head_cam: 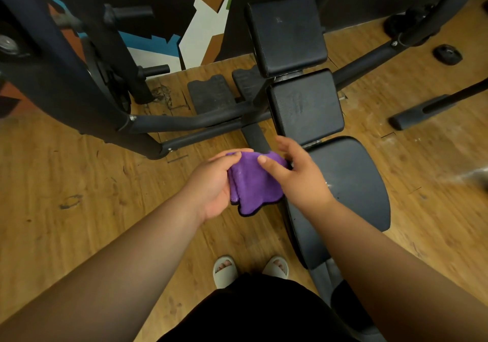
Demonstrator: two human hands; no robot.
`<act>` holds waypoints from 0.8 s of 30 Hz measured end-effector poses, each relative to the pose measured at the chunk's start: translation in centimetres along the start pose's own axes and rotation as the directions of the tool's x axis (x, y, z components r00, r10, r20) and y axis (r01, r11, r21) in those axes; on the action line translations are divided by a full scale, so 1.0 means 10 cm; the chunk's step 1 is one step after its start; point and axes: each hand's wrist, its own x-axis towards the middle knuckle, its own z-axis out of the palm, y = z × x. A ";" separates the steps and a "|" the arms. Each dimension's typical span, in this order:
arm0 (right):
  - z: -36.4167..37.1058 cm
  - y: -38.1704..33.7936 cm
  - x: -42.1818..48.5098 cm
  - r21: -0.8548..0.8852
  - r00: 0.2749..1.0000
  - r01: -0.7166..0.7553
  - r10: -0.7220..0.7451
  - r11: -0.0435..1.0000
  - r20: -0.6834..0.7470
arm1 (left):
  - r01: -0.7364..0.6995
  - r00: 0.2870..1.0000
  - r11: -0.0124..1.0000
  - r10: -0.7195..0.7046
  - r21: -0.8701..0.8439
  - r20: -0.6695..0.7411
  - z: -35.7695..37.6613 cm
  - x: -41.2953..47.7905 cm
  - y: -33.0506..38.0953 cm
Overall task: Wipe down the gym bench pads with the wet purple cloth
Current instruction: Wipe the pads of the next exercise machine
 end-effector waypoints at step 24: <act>-0.09 0.19 -0.11 0.496 0.976 -0.193 0.216 0.847 0.010 | -0.072 0.997 0.953 0.073 0.295 0.006 0.13 -0.08 -0.22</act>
